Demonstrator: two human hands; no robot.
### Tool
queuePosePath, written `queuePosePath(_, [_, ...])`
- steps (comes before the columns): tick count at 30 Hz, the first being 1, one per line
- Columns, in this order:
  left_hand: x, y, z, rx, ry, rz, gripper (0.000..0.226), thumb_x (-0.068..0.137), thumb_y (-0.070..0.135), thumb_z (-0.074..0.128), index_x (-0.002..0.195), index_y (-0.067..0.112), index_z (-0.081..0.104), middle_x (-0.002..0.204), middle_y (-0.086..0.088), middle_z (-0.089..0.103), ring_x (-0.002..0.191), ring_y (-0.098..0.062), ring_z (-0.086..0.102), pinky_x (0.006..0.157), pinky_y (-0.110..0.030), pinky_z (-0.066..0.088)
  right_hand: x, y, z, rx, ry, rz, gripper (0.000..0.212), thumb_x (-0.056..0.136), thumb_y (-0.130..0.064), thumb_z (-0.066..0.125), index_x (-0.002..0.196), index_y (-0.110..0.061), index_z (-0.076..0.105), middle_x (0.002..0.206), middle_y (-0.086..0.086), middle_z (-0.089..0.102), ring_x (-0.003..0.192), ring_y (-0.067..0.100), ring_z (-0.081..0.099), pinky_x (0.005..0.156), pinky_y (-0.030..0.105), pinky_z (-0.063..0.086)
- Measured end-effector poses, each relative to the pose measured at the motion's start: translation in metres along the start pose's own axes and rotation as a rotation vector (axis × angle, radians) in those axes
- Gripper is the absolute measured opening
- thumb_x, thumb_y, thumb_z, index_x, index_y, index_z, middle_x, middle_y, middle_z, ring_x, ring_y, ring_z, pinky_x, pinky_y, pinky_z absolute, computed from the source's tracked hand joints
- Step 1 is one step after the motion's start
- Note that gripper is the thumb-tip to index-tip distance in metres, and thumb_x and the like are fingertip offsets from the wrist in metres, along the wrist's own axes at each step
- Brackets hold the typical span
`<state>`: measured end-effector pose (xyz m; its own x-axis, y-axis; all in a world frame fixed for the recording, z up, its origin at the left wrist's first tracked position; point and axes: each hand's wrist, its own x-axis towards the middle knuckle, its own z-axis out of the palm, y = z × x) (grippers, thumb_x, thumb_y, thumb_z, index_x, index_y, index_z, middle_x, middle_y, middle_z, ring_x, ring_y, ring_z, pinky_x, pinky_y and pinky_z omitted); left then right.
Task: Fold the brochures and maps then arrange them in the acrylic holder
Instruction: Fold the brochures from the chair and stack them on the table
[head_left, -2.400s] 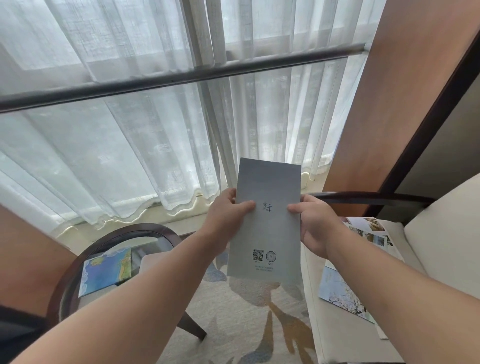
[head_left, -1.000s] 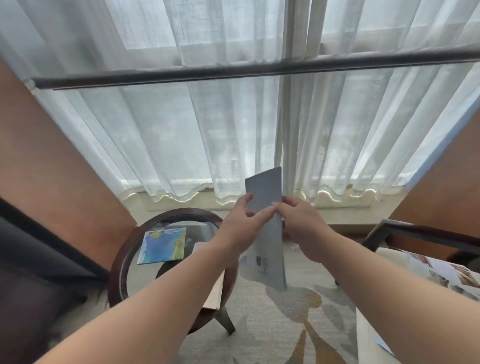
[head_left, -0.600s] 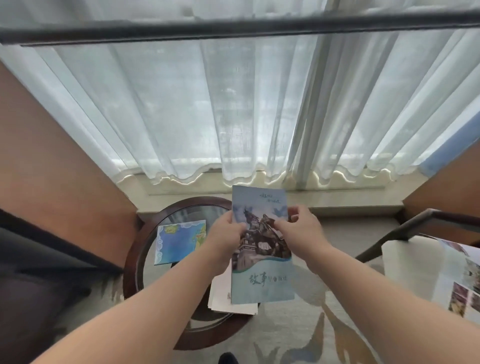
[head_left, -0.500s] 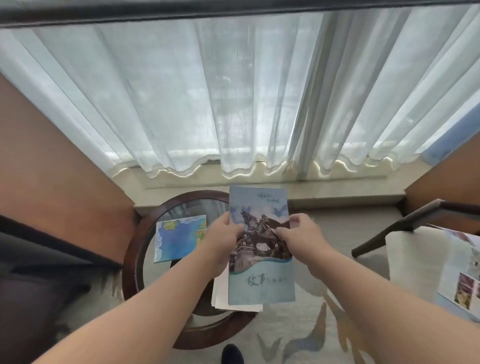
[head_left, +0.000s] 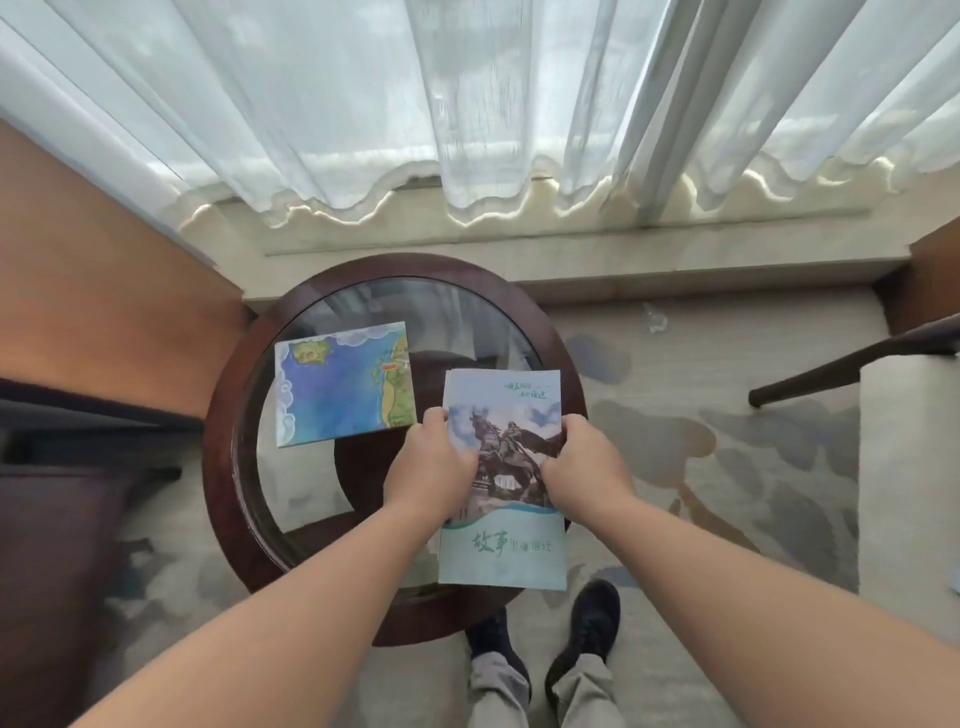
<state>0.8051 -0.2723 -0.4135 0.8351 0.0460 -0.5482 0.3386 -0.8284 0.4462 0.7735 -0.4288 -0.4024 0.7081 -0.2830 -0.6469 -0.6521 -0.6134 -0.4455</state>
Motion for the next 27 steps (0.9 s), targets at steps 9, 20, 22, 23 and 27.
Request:
queuePosePath(9, [0.024,-0.015,0.023,0.083,0.034,-0.007,0.047,0.090,0.029,0.059,0.132,0.024,0.039,0.122,-0.009,0.052,0.104,-0.030,0.056,0.081,-0.041,0.049,0.024,0.002,0.027,-0.120,0.026,-0.040,0.029,0.089,-0.010,0.057,0.115,-0.014,0.046,0.112,0.008,0.048,0.078,0.021,0.046,0.065,0.031,0.038])
queuePosePath(20, [0.026,-0.012,0.030,0.133,0.069,0.051,0.051,0.092,0.028,0.057,0.137,0.026,0.034,0.117,-0.009,0.050,0.098,-0.028,0.056,0.075,-0.040,0.049,0.028,0.017,0.030,-0.185,0.010,-0.098,0.079,0.091,-0.015,0.061,0.153,-0.013,0.011,0.129,0.009,0.043,0.103,0.027,0.056,0.067,0.029,0.035])
queuePosePath(22, [0.026,-0.013,0.032,0.139,0.083,0.053,0.053,0.092,0.029,0.057,0.140,0.026,0.032,0.118,-0.009,0.050,0.100,-0.028,0.056,0.073,-0.038,0.047,0.029,0.018,0.030,-0.202,0.003,-0.107,0.081,0.091,-0.016,0.060,0.154,-0.012,0.009,0.131,0.009,0.042,0.104,0.027,0.056,0.068,0.028,0.035])
queuePosePath(23, [0.026,-0.014,0.032,0.145,0.085,0.053,0.055,0.093,0.029,0.057,0.141,0.026,0.031,0.119,-0.009,0.050,0.101,-0.028,0.056,0.072,-0.037,0.045,0.030,0.019,0.030,-0.208,-0.001,-0.113,0.081,0.092,-0.016,0.060,0.154,-0.011,0.008,0.131,0.009,0.041,0.104,0.027,0.056,0.069,0.028,0.036])
queuePosePath(27, [0.026,-0.015,0.034,0.170,0.079,0.044,0.057,0.092,0.030,0.056,0.141,0.027,0.029,0.121,-0.010,0.048,0.102,-0.028,0.055,0.071,-0.036,0.043,0.032,0.020,0.028,-0.248,0.001,-0.148,0.085,0.090,-0.020,0.063,0.153,-0.012,0.007,0.131,0.009,0.040,0.106,0.028,0.055,0.071,0.032,0.041])
